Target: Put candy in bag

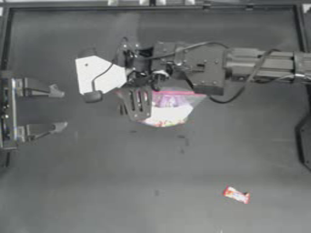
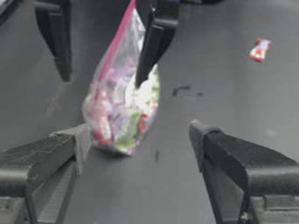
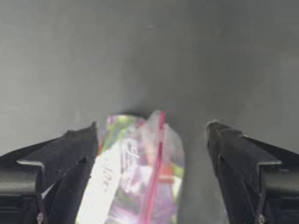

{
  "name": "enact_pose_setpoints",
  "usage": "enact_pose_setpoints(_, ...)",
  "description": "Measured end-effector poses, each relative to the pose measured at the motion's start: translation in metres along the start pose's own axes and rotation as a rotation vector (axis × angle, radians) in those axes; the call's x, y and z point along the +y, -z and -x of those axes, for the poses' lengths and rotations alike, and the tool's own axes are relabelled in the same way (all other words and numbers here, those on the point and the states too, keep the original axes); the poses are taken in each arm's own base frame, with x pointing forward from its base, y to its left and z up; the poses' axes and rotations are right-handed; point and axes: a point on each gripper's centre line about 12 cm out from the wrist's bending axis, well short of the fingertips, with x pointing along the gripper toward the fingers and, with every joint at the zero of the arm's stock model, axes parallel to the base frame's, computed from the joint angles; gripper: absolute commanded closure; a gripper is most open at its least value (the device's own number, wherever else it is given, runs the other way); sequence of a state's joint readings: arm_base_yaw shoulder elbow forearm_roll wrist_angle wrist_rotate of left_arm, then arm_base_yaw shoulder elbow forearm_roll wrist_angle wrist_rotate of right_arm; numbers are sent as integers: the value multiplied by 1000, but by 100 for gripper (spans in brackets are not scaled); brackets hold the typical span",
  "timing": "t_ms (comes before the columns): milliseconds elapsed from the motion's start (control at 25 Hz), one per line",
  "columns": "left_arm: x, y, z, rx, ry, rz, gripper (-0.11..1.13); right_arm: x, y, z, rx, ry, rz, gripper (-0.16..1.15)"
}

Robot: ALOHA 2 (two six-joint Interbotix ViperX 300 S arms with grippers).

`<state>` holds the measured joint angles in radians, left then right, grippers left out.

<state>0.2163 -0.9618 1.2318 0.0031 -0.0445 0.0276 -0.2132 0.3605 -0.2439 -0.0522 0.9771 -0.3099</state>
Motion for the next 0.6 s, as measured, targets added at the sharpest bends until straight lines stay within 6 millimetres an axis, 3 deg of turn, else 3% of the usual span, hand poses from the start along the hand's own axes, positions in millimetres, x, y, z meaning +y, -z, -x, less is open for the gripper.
enact_pose_setpoints(480, 0, 1, 0, 2, 0, 2, 4, 1, 3, -8, 22, -6, 2, -1)
enact_pose_setpoints(600, 0, 1, 0, 2, 0, 0, 4, 1, 3, -9, 27, -6, 2, 5)
